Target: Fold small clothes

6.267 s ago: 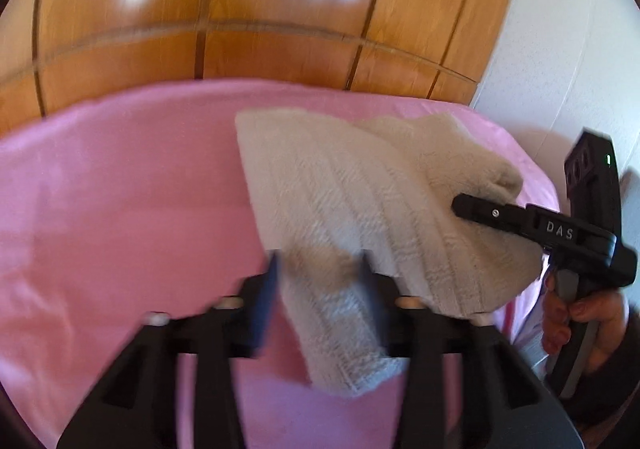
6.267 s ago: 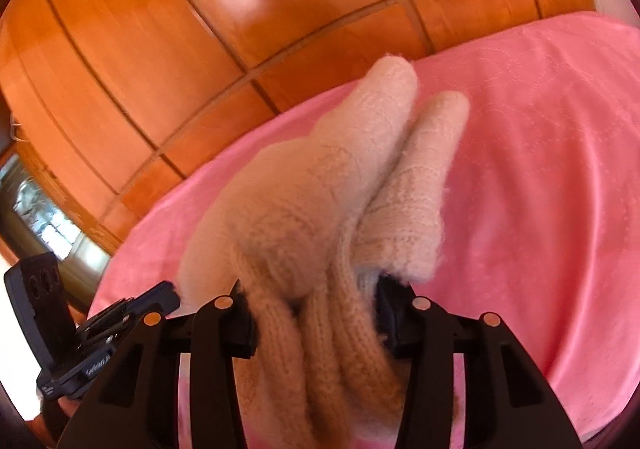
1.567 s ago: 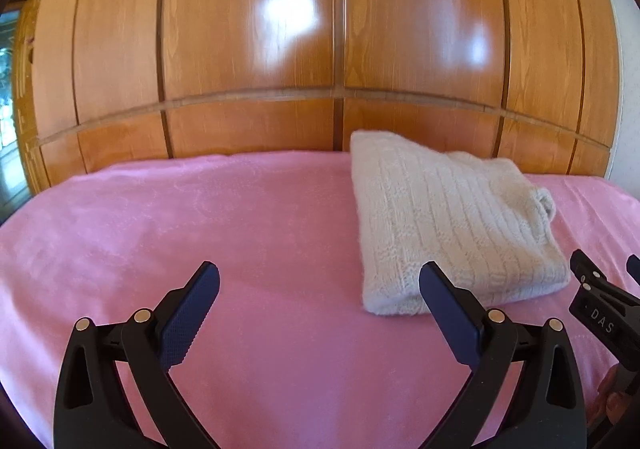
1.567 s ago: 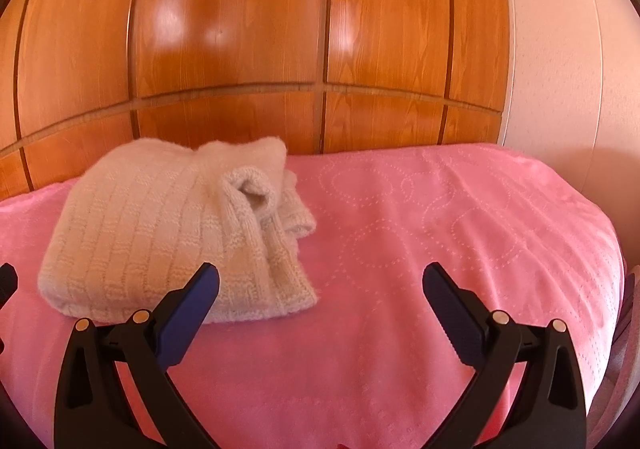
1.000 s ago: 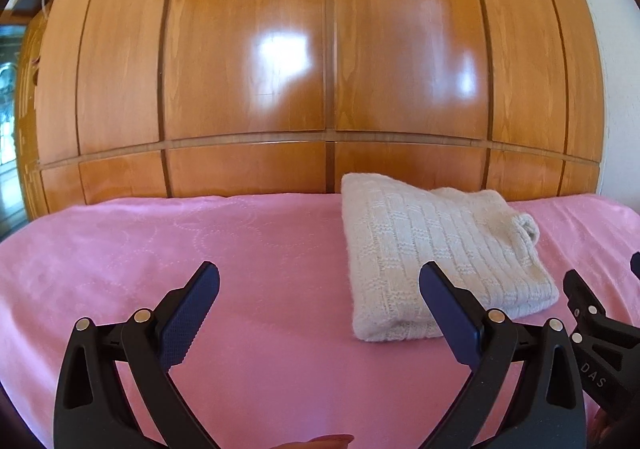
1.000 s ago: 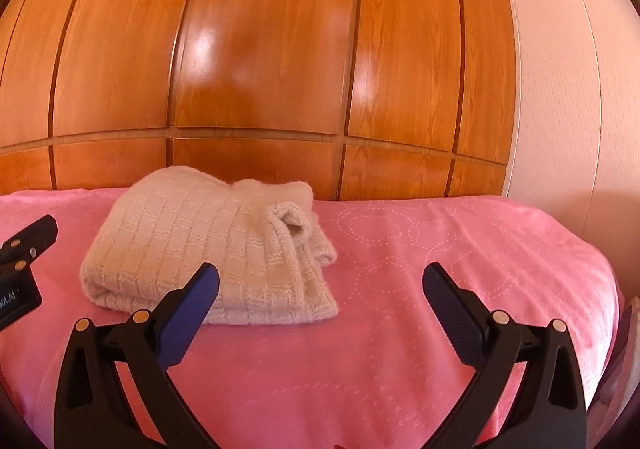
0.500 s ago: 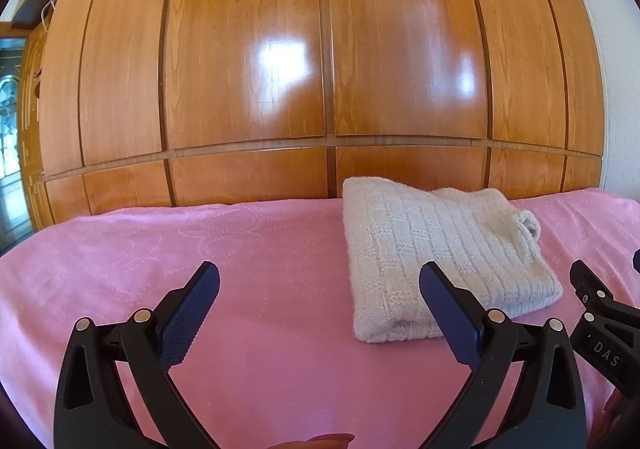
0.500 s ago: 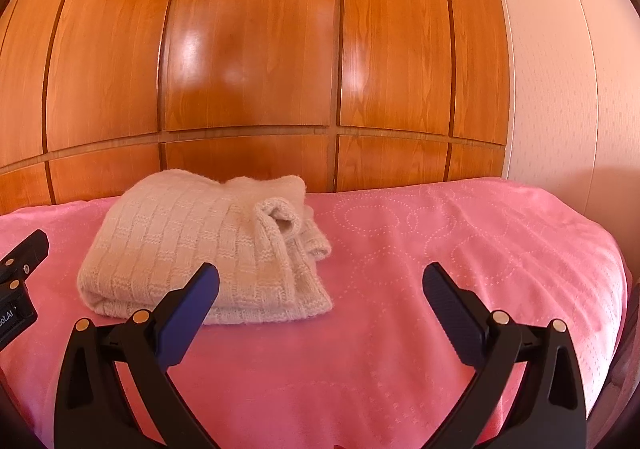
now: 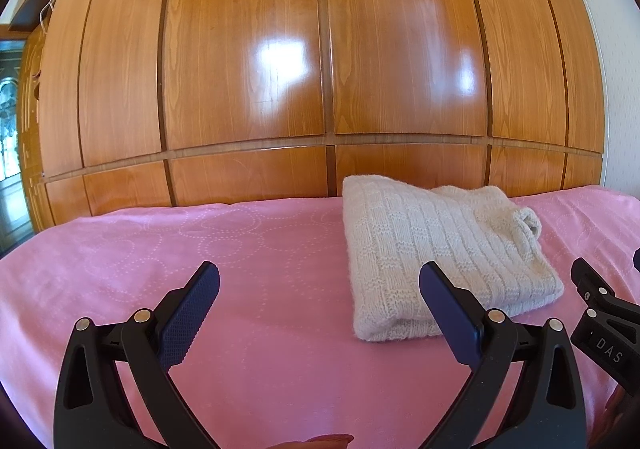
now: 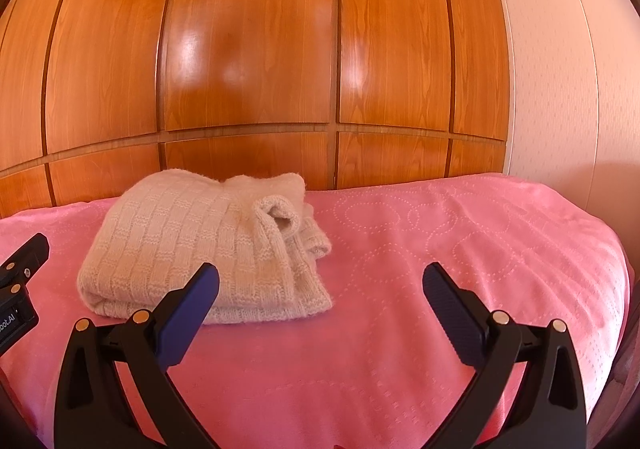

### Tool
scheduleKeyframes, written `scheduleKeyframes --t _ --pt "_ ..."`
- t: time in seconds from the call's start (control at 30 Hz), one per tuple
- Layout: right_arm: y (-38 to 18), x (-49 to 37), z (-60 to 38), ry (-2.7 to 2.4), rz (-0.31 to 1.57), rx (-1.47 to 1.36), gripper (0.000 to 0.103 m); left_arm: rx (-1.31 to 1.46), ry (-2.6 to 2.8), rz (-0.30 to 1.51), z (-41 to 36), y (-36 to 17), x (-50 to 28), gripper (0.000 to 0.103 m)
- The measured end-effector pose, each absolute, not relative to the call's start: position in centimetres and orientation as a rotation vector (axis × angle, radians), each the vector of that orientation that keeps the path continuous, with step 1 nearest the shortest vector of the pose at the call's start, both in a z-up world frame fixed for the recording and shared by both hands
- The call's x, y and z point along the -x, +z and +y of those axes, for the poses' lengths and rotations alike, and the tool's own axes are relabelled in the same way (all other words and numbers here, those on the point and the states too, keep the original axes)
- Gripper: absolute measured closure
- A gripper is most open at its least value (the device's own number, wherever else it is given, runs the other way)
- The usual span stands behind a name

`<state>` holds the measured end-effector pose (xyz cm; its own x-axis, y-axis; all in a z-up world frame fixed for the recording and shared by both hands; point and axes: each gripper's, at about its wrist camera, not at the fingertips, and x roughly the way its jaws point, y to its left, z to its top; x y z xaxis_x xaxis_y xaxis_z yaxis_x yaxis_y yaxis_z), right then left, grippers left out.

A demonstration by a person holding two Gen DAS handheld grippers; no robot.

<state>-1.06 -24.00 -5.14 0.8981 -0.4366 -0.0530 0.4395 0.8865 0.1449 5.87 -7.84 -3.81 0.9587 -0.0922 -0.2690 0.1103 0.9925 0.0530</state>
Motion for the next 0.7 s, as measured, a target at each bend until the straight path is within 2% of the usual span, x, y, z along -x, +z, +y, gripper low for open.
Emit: scheduleKeyframes --t 0.7 --pt "-5.28 0.99 -24.09 -0.454 0.025 -0.159 0.002 -0.065 -0.105 0.285 -7.66 -3.75 -6.03 0.004"
